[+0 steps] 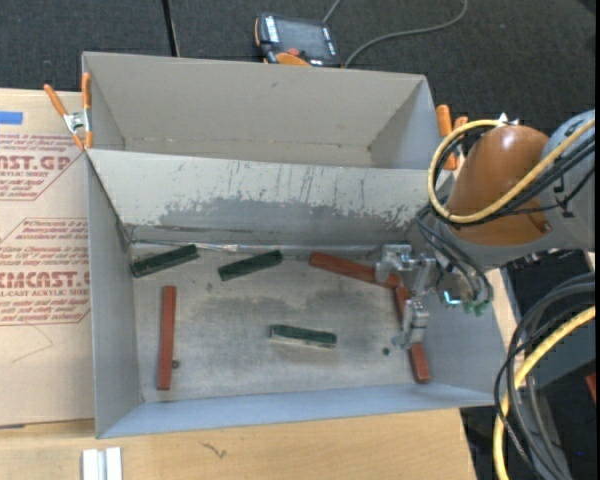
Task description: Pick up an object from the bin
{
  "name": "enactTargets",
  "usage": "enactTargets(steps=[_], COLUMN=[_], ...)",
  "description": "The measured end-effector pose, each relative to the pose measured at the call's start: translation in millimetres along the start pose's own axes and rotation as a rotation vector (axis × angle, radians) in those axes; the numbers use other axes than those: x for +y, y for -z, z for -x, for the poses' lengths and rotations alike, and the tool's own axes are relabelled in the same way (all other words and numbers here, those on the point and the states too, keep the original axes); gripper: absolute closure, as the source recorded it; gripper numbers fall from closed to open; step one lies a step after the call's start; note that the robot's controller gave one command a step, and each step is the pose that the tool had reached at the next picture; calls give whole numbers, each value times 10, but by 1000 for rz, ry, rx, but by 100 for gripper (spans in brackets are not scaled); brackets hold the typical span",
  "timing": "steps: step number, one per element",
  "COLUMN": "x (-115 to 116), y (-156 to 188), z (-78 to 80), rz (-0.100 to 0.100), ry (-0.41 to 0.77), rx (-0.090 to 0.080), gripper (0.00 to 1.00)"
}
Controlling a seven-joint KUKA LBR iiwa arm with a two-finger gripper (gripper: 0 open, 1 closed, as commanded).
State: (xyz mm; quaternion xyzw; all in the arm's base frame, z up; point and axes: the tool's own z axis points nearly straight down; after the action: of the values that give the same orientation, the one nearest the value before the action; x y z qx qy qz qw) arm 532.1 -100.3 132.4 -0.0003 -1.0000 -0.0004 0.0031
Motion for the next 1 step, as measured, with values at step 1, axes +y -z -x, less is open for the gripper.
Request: enactTargets(steps=[1], x=[931], y=[-606], z=[599], rz=[3], ry=[-171], rx=[-9], gripper=[0])
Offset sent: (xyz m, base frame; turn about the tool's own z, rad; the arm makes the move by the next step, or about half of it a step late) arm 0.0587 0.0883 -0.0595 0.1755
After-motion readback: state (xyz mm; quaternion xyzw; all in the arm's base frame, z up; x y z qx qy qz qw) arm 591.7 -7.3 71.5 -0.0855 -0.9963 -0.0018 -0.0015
